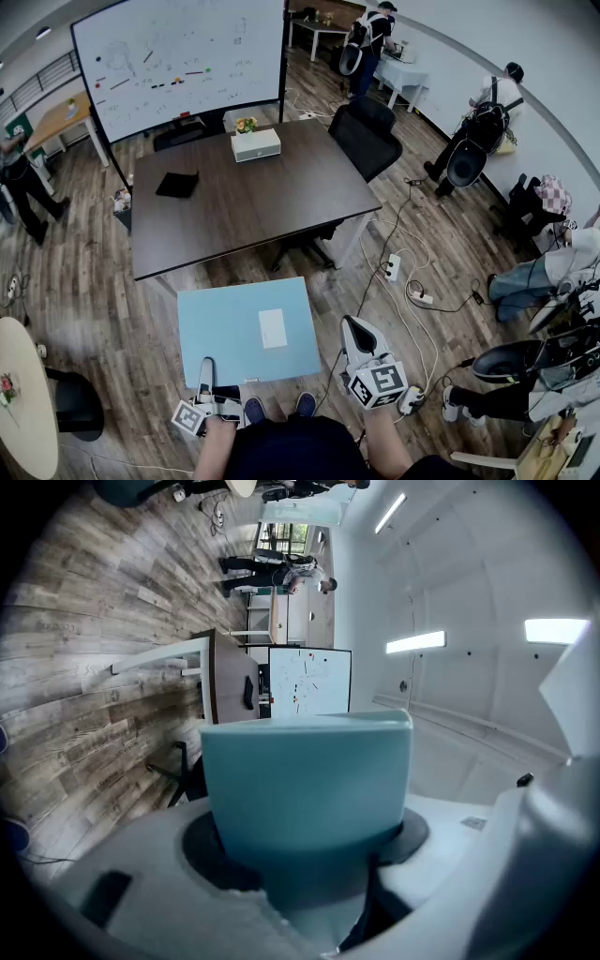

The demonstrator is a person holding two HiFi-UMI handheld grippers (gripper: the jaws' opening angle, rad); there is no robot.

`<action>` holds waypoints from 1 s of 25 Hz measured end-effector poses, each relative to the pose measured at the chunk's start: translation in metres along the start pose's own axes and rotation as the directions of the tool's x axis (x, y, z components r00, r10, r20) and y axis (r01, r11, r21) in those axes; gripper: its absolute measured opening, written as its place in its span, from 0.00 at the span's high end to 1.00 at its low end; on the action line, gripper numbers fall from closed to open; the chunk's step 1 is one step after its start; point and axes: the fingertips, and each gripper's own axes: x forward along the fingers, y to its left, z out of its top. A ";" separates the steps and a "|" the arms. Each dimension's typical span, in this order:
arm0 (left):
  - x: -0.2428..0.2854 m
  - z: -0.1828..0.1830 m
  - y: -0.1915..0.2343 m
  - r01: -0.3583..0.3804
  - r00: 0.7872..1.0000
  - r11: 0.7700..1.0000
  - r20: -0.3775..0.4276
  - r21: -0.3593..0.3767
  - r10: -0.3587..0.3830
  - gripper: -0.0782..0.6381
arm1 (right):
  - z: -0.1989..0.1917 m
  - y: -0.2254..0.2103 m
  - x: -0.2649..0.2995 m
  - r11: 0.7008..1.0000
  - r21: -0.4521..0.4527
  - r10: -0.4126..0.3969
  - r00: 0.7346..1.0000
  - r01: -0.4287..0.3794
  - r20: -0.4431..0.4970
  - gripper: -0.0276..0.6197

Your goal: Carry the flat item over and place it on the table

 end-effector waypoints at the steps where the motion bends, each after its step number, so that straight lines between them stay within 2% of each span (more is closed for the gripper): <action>1: 0.000 0.000 0.000 0.000 1.000 1.000 -0.004 -0.002 0.000 0.53 | 0.001 0.000 0.000 1.000 0.002 0.001 1.000 -0.001 0.001 0.94; 16: -0.005 -0.009 0.002 -0.010 1.000 1.000 -0.014 0.000 0.010 0.53 | -0.002 -0.002 -0.001 0.999 0.010 0.038 0.999 -0.038 -0.001 0.94; 25: -0.001 -0.026 0.004 -0.010 1.000 1.000 -0.017 0.008 0.011 0.53 | -0.011 -0.024 -0.007 1.000 0.000 0.015 1.000 -0.015 -0.010 0.94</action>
